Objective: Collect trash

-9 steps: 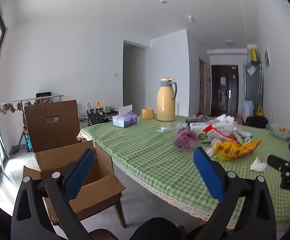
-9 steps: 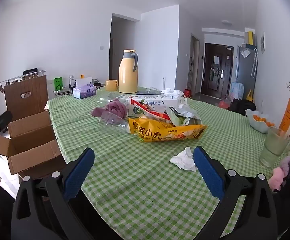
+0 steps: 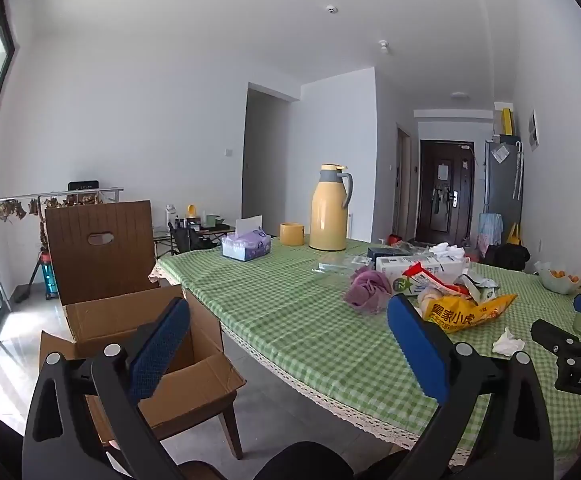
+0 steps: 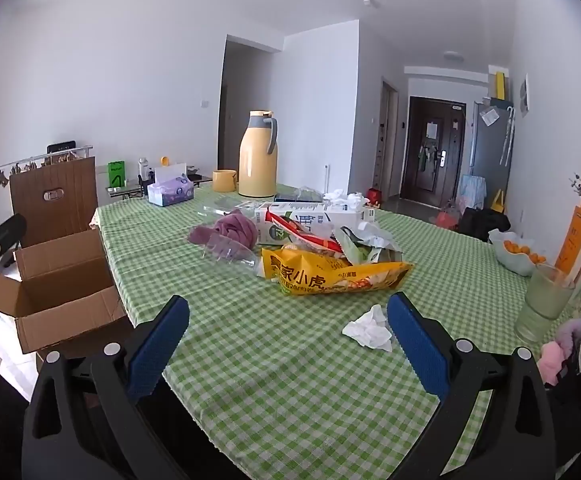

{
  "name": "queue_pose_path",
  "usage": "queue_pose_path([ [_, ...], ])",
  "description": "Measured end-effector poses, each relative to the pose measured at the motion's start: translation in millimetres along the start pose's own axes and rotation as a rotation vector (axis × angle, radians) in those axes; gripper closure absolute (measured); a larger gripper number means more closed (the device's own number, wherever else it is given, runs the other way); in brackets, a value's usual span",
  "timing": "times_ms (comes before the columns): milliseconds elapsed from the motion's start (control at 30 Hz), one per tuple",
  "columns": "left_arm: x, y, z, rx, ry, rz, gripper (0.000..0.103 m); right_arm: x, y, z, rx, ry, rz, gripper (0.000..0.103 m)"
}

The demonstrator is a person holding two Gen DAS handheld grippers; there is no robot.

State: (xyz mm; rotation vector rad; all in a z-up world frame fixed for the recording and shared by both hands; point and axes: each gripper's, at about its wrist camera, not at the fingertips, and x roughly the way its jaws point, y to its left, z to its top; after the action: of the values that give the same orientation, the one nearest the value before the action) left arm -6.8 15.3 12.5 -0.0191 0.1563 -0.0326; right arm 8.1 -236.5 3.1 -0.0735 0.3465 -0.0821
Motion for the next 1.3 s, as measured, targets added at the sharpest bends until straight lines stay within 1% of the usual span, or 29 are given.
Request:
queue_pose_path([
  [167, -1.4, 3.6, 4.1, 0.000, 0.009, -0.009, 0.007, -4.6, 8.0, 2.1, 0.000, -0.024, 0.008, 0.007],
  [267, -6.4, 5.0, 6.5, -0.011, -0.011, -0.010, 0.007, -3.7, 12.9, 3.4, -0.011, -0.018, 0.013, 0.007],
  [400, -6.8, 10.0, 5.7, -0.009, -0.015, -0.018, 0.007, -5.9, 17.9, 5.2, -0.029, -0.036, 0.013, 0.007],
  [567, -4.4, 15.0, 6.2, -0.026, -0.008, -0.020, 0.007, -4.9, 17.7, 6.1, -0.030, -0.031, 0.008, 0.007],
  [800, -0.2, 16.6, 2.4, -0.025, 0.004, -0.018, 0.007, -5.7, 18.2, 5.5, -0.028, -0.035, -0.005, 0.008],
  [1300, -2.6, 15.5, 4.3, -0.025, -0.008, -0.015, 0.007, -7.3, 15.4, 4.2, -0.019, -0.037, -0.008, 0.007],
])
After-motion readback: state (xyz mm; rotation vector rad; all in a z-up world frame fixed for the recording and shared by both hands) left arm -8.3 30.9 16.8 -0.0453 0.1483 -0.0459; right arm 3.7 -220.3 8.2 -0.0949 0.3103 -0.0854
